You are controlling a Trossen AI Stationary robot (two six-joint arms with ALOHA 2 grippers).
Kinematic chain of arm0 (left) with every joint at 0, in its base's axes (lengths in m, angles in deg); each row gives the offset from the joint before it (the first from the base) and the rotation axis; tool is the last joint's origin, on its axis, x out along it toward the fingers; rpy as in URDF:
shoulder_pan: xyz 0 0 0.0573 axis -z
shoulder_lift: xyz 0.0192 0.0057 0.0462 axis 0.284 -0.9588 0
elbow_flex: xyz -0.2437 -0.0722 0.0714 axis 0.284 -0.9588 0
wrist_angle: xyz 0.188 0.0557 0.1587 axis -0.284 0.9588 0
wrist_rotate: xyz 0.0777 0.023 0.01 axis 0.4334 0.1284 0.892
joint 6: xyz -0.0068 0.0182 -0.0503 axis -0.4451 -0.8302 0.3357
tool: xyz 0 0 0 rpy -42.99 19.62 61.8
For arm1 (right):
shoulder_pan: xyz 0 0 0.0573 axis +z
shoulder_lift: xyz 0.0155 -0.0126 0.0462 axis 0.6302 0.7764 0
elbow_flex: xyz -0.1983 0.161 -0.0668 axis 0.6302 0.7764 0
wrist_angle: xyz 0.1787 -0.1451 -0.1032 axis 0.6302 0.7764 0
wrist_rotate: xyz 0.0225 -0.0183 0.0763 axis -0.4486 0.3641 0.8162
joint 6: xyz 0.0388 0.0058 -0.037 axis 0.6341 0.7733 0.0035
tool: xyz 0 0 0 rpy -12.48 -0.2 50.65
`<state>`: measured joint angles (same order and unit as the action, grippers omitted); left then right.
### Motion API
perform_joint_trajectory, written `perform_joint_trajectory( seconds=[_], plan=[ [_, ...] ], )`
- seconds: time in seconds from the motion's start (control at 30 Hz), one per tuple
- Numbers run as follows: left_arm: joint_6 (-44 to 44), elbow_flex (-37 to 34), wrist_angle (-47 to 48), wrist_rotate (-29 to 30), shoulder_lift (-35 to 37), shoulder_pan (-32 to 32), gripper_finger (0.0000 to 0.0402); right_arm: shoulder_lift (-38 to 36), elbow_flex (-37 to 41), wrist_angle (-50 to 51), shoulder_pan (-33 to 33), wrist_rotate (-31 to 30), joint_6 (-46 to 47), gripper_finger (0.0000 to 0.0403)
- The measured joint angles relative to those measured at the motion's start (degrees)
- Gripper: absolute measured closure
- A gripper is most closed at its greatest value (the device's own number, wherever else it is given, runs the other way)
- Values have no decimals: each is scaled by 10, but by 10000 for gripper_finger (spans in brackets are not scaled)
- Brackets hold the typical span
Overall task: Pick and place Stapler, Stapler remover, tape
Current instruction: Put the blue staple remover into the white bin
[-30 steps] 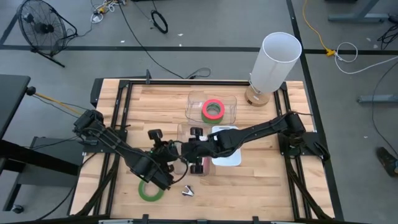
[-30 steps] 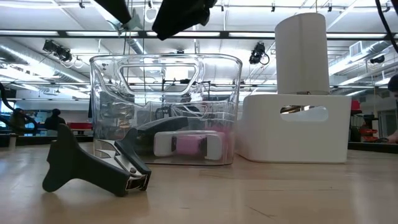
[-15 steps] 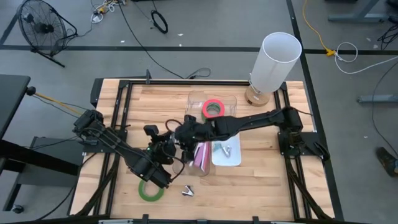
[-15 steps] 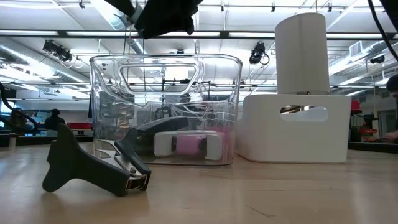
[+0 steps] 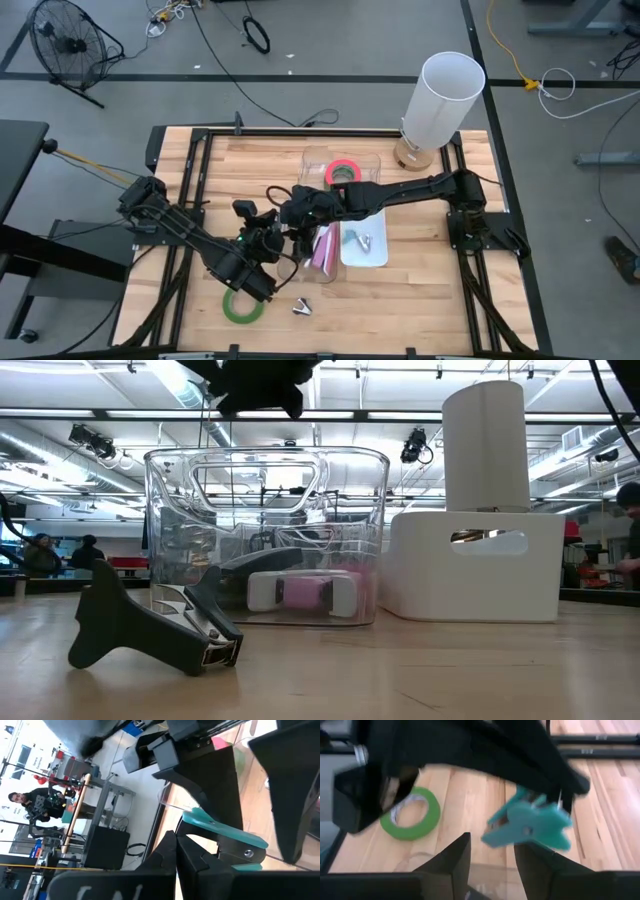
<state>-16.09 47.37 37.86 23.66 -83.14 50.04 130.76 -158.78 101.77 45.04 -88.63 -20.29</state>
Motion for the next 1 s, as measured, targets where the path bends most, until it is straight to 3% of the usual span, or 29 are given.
perform_joint_trajectory(
  seconds=[0.27,0.5,0.6,0.77,1.0],
  plan=[
    [5,0,5,4,1,-3,401,0,1,-31,-2,-1,6,252],
    [7,0,5,5,1,-4,401,0,1,-40,-5,-42,30,254],
    [6,0,4,4,1,-4,401,0,1,-40,-5,-45,30,279],
    [3,0,6,-7,2,-2,401,0,2,-32,-7,-52,16,378],
    [-1,0,0,-5,0,-3,400,0,1,-15,-9,-94,-1,379]
  ],
)
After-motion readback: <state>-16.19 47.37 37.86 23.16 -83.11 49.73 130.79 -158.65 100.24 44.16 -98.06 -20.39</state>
